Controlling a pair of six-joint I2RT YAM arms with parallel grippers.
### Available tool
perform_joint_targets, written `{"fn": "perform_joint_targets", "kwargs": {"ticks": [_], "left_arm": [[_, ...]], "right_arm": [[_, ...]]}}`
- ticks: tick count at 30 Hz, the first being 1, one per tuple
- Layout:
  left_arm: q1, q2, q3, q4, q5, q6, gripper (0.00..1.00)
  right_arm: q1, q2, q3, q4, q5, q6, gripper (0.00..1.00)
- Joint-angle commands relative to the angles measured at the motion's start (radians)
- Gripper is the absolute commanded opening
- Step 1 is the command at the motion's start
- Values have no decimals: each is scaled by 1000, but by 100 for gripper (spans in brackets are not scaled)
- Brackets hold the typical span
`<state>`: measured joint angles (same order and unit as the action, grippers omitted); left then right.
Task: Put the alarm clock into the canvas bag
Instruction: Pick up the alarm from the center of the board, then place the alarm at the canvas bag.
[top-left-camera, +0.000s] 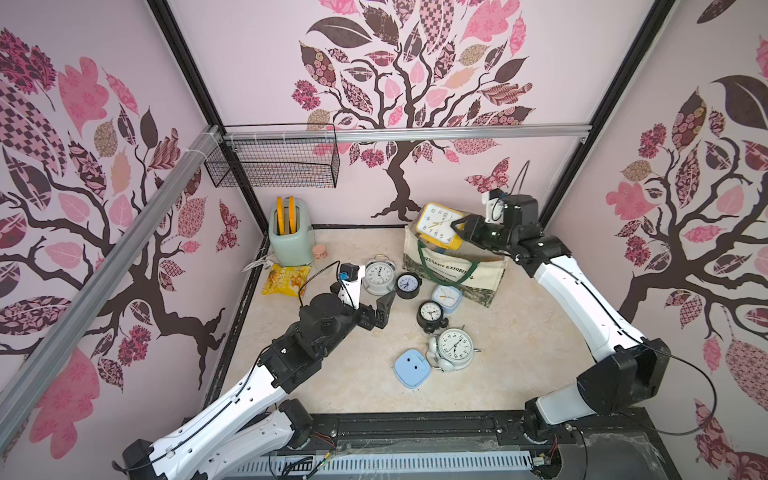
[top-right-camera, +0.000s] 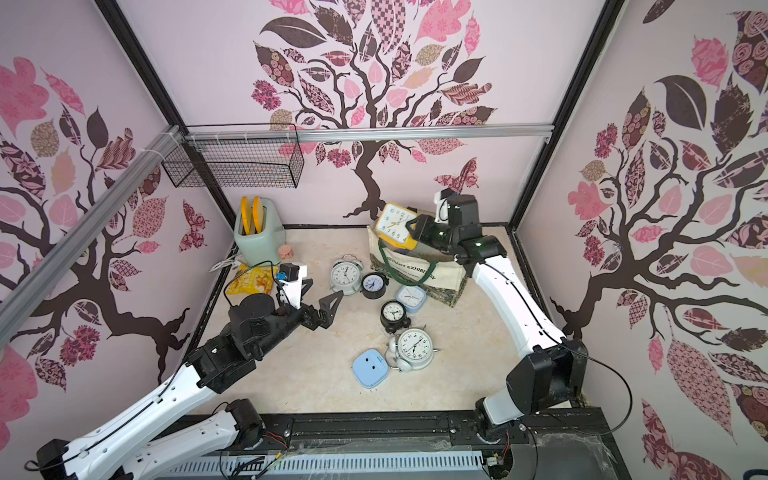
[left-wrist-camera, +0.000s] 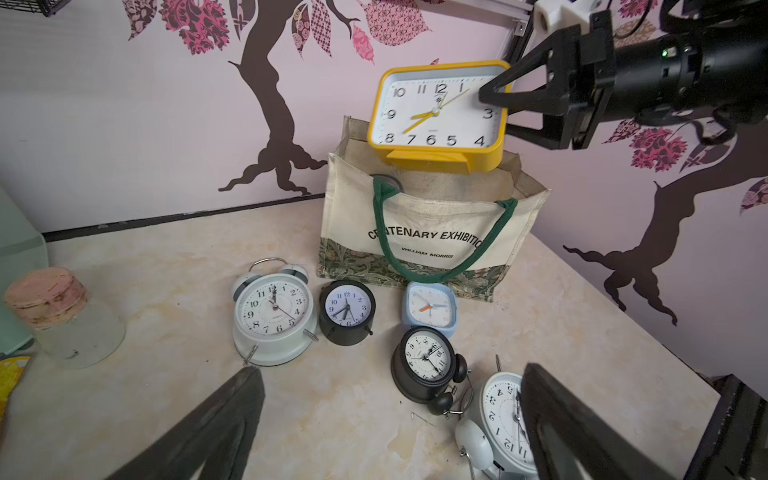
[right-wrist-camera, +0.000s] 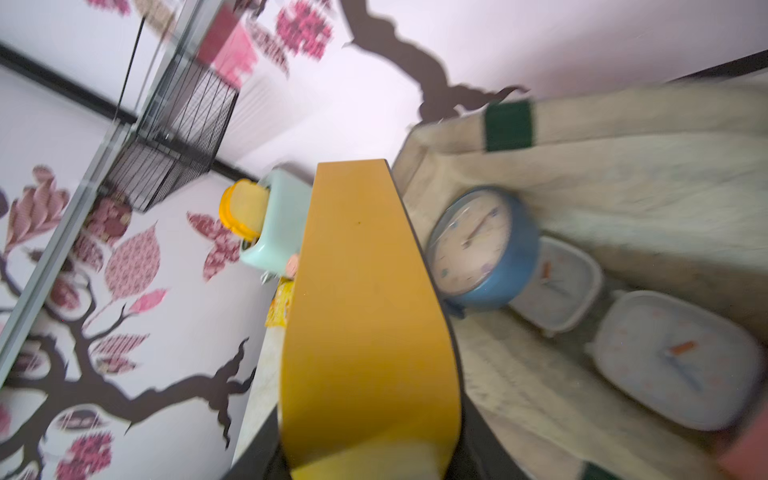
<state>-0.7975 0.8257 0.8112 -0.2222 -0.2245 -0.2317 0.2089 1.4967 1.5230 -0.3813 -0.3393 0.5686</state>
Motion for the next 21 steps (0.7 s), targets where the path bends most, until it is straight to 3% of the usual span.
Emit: {"fn": "perform_joint_targets", "kwargs": {"ticks": [1, 4, 7, 16, 21], "left_arm": [[-2, -11, -66, -41, -32, 30, 98], [-3, -13, -101, -20, -36, 30, 98], [-1, -3, -106, -24, -40, 25, 98], [0, -13, -119, -21, -39, 11, 98], [0, -4, -116, -23, -39, 11, 98]], "right_arm": [[-89, -2, 50, -11, -3, -7, 21], [-101, 71, 108, -98, 22, -57, 21], [-96, 150, 160, -148, -53, -83, 18], [-61, 220, 152, -145, -72, -105, 22], [-24, 324, 256, -202, -65, -148, 21]]}}
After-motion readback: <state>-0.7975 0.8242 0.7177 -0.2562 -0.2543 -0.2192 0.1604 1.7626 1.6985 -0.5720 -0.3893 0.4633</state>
